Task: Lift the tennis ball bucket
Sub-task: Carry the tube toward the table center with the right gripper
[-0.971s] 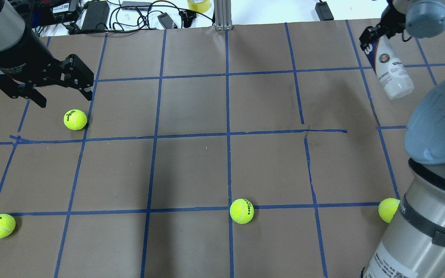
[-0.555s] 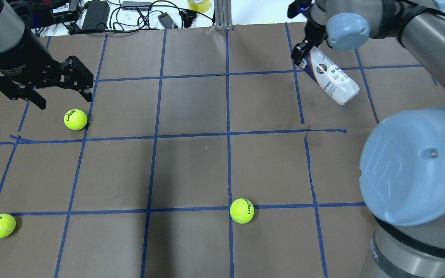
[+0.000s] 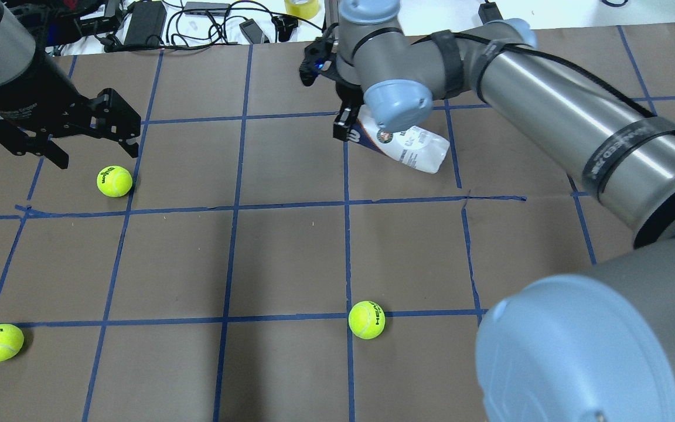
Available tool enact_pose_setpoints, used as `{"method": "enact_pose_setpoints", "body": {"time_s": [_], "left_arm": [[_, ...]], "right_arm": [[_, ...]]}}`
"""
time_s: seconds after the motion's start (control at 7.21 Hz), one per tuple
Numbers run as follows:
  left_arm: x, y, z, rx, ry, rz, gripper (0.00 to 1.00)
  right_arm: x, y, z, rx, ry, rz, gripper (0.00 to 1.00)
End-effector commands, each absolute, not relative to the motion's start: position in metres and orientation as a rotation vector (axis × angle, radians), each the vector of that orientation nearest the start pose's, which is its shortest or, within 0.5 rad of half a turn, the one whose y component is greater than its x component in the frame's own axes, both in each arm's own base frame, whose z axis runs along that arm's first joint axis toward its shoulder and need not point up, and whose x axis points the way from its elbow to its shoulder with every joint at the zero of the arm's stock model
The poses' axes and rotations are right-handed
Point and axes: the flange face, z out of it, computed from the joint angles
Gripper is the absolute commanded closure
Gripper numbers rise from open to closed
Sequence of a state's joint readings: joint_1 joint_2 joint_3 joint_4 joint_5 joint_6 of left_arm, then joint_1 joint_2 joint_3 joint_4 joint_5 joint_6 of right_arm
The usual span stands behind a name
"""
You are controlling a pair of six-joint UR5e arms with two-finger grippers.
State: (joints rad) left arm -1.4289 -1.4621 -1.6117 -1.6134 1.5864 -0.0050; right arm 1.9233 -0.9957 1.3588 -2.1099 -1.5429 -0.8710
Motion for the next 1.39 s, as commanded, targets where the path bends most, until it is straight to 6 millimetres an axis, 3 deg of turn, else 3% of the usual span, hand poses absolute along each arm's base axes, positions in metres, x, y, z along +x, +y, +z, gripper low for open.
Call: {"method": "enact_pose_setpoints", "body": {"time_s": [0.0, 0.14, 0.55, 0.97, 1.11, 1.25], "left_arm": [[-0.065, -0.462, 0.532, -0.256, 3.107, -0.151, 0.0], [-0.065, -0.47, 0.529, -0.238, 3.107, -0.194, 0.0], [-0.06, -0.483, 0.526, -0.248, 3.104, -0.291, 0.0], [-0.056, -0.479, 0.533, -0.265, 3.09, -0.313, 0.0], [-0.057, -0.472, 0.535, -0.268, 3.096, -0.247, 0.0], [-0.058, -0.467, 0.535, -0.268, 3.098, -0.208, 0.0]], "right_arm": [[0.47, -0.552, 0.29, -2.288, 2.255, -0.249, 0.93], [0.479, -0.545, 0.287, -2.409, 2.091, -0.248, 0.95], [0.493, -0.556, 0.232, -2.417, 1.978, -0.289, 0.97], [0.493, -0.553, 0.23, -2.373, 1.959, -0.268, 0.91], [0.498, -0.546, 0.227, -2.386, 1.937, -0.257, 0.53], [0.493, -0.551, 0.231, -2.391, 1.919, -0.285, 0.01]]}}
